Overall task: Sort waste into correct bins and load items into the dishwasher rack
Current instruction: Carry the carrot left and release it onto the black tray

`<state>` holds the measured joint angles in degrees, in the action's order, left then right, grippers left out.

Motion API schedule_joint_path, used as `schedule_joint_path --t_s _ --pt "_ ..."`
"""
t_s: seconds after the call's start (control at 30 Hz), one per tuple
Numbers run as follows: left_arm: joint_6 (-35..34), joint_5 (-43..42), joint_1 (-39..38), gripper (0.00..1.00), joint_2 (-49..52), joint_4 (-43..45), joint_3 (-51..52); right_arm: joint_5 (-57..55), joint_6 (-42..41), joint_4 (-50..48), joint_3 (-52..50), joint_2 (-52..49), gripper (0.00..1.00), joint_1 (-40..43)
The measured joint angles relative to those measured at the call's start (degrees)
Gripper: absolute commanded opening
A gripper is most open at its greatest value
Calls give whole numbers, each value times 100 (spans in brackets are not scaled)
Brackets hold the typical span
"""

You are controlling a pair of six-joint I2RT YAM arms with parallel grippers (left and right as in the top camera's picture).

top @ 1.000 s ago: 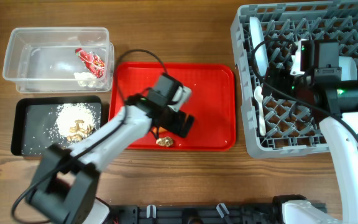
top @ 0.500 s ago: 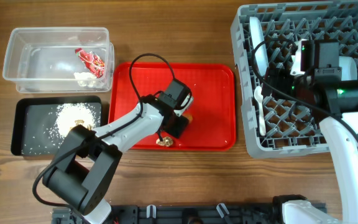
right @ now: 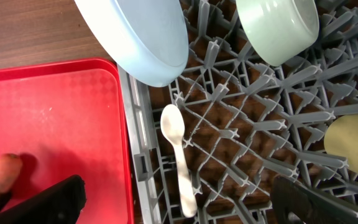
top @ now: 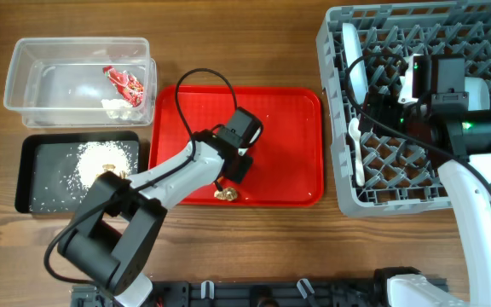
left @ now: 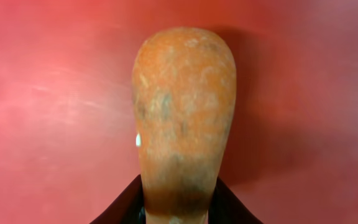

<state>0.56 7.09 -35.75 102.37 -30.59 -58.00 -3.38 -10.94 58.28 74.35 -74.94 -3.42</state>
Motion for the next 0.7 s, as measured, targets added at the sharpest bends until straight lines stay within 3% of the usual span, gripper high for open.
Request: schedule_joint_path --t_s 0.27,0.47,0.7 --pt "-590 529 361 25 -1185 -439 0 0 0 2 0 0 97 0" --pt "-1331 643 1471 22 -2028 -1202 0 0 0 0 0 0 97 0" --pt "-2076 686 3021 16 -2212 -1506 0 2 0 0 0 0 97 0"
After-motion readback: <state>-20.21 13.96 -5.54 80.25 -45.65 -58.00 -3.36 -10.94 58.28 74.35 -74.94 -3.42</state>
